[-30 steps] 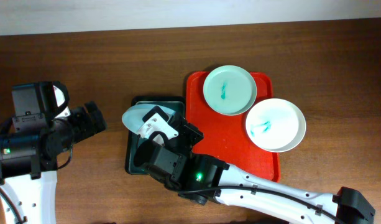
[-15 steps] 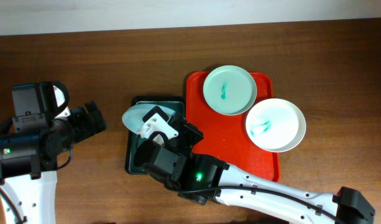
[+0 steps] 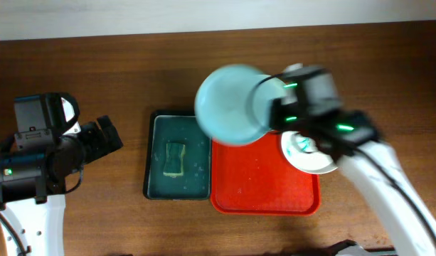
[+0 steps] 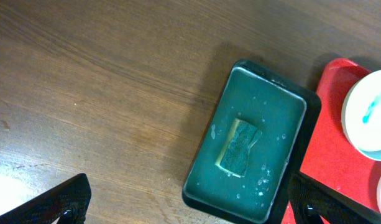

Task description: Clean dirty plates on tray and stack at the side

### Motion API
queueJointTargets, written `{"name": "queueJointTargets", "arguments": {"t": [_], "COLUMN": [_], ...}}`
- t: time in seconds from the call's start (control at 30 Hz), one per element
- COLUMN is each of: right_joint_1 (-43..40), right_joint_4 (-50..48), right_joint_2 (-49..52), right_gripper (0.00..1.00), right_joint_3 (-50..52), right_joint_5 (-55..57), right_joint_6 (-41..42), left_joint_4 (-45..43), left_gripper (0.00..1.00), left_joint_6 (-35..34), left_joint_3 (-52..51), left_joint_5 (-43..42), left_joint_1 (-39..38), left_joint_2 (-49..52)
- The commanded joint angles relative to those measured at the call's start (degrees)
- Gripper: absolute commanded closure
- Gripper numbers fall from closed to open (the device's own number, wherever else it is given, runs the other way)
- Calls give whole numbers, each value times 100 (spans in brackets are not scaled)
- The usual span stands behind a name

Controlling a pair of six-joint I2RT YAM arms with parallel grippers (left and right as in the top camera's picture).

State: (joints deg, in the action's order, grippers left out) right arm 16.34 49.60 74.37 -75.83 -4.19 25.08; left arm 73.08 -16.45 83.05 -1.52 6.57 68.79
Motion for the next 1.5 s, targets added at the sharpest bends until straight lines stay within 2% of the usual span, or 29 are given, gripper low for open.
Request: {"name": "queueJointTargets", "arguments": {"t": [0.0,0.1,0.23,0.37,0.43,0.57,0.63,0.67,0.7,0.83,0.93,1.03,1.13,1.2,1.37,1.4,1.47], "right_joint_1": [-1504,-3261,-5169,-6118,-6251,-6249,-6212,-6210,-6210,-6028,-5348,-4417,-3834,-3654,-3628,-3628,-3622], "right_joint_4": [629,1410,1495,1471,1473,1475,1565,1685,1757,1919,1902,1591,817,411,175,177,313], "right_joint_2": [-798,-737,173,1543,2164,3095,3165,3121,3045,1740,907,986,1397,1939,2872,3021,3150], "right_gripper": [96,96,96,96,96,96,66,59,56,54,44,43,43,44,45,50,87], "right_joint_3": [-162,-107,-2,-2,-2,-2,-2,-4,-4,-4,-2,72,470,584,581,581,581], "right_joint_5": [-588,-22,81,83,87,238,234,136,-35,-846,-1233,-1147,-365,-319,-258,-313,-420], "right_joint_6": [90,72,70,70,-57,-262,-518,-507,-509,-1056,-2068,-2721,-2588,-2551,-2568,-2566,-2553], "left_joint_4": [-9,-13,-9,-9,-9,-9,-11,-15,-13,2,-37,-35,11,11,13,13,13], "left_gripper": [1,0,0,0,0,0,0,0,0,0,0,0,0,0,0,0,0], "left_joint_6": [26,28,28,28,26,28,26,28,28,28,28,28,28,28,31,31,31], "left_joint_3": [57,57,57,57,57,57,57,57,57,57,57,57,57,57,57,57,57], "left_joint_5": [37,39,37,37,37,39,37,39,39,-17,-391,-435,-538,-533,-535,-533,-533], "left_joint_1": [42,42,42,42,42,42,42,42,42,35,35,35,35,35,35,35,35], "left_joint_2": [4,4,4,4,4,4,4,4,4,4,4,4,11,37,63,63,63]}}
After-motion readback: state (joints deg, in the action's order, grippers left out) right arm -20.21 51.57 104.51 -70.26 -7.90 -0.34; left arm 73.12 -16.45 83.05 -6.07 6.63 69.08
